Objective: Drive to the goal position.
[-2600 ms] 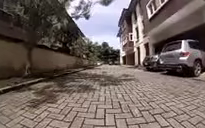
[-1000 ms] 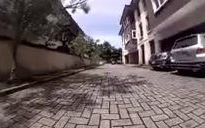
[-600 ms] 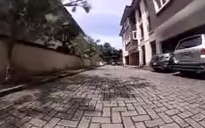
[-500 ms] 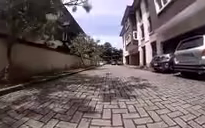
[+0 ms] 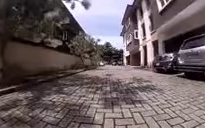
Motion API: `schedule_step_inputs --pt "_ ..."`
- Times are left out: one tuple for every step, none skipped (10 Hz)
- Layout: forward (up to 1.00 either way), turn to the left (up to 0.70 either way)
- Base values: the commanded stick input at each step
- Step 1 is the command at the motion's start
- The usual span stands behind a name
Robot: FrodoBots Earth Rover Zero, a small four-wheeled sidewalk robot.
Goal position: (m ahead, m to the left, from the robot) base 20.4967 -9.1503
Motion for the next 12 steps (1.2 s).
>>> schedule_step_inputs --pt "0.5 0.0" --pt "0.5 0.0" --pt "0.5 0.0" --pt "0.5 0.0" --pt "0.5 0.0" --pt "0.5 0.0" --pt "0.5 0.0" --pt "0.5 0.0" --pt "0.5 0.0" --pt "0.5 0.0" --pt "0.5 0.0" --pt "0.5 0.0"
